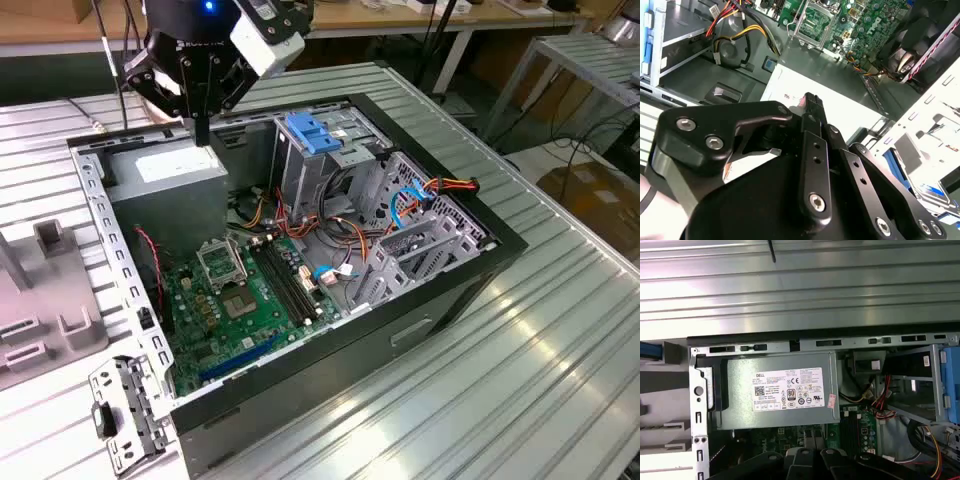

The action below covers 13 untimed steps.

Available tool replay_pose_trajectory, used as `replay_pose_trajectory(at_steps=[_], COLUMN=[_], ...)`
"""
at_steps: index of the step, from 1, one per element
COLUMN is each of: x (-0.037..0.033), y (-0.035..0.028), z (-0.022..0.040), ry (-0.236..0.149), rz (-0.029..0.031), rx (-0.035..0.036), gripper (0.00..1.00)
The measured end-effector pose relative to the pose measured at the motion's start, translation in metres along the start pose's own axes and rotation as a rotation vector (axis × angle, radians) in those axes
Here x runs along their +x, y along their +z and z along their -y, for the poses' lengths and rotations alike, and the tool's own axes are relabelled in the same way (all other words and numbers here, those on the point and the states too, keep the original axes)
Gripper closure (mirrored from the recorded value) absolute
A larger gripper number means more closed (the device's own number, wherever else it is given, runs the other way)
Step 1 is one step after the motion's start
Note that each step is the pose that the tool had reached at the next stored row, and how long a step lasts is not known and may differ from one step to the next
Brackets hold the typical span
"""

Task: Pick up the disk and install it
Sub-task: 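Reach for the disk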

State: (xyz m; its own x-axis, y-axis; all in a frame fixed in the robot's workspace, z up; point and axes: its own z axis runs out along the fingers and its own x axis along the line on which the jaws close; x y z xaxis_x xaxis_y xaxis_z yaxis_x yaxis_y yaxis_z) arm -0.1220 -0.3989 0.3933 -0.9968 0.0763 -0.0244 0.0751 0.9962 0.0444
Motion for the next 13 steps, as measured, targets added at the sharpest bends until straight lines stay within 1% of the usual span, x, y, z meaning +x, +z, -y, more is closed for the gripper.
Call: replay_pose_trajectory(at_steps=[6,13], x=[0.0027,0.0086], y=[0.0000,-0.0002], z=[0.0002,0.0007], ry=[0.000,0.000], rz=[0.0003,0.0014], rx=[-0.0001,-0.0001], gripper=[0.89,0.89])
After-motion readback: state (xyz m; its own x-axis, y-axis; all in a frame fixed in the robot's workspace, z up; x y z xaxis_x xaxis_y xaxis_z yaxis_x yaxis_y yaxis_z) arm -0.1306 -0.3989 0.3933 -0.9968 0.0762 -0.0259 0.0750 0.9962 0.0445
